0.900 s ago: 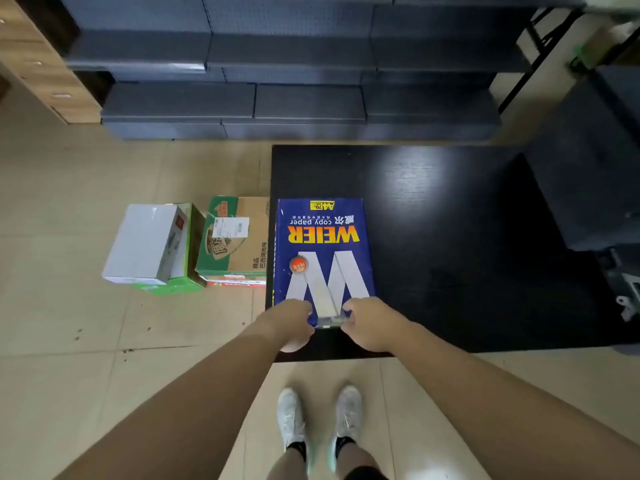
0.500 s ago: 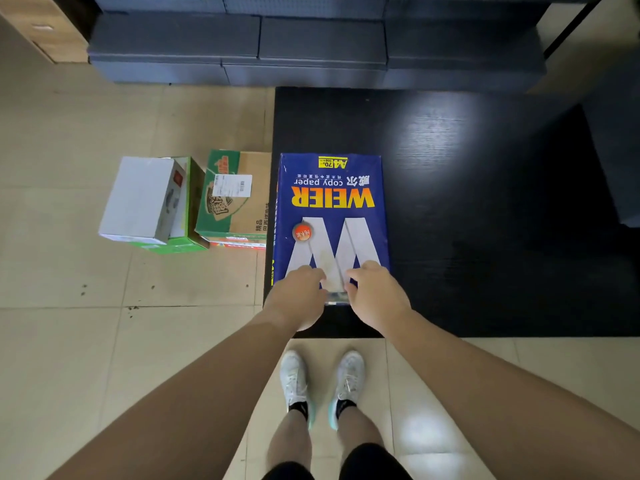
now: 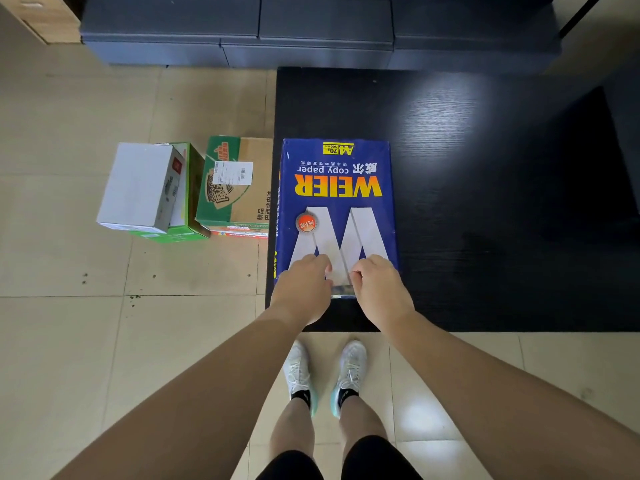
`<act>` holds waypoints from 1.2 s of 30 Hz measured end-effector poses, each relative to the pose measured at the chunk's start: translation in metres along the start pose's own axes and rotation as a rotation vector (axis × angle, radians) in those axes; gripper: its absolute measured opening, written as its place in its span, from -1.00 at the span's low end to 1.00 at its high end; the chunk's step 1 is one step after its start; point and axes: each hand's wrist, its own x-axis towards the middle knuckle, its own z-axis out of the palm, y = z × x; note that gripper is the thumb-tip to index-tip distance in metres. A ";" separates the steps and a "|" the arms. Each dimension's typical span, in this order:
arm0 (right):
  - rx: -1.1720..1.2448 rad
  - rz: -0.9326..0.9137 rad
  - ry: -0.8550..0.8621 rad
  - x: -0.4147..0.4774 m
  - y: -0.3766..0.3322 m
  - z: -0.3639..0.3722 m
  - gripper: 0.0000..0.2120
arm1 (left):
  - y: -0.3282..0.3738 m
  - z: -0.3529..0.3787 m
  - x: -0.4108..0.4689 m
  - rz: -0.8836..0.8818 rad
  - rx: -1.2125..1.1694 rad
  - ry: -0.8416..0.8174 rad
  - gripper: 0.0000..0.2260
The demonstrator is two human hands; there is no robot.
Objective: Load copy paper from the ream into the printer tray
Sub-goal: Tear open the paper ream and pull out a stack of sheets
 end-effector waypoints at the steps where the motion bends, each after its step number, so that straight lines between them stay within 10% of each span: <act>1: 0.003 -0.006 0.000 0.000 0.001 0.001 -0.87 | 0.000 0.000 0.000 -0.002 -0.002 0.001 -0.81; 23: -0.028 -0.277 0.008 -0.070 0.018 0.025 -0.79 | -0.007 0.021 -0.051 0.215 0.055 0.143 -0.74; 36: 0.102 0.123 -0.119 -0.068 0.024 0.043 -0.82 | -0.009 0.060 -0.053 -0.036 -0.087 0.081 -0.77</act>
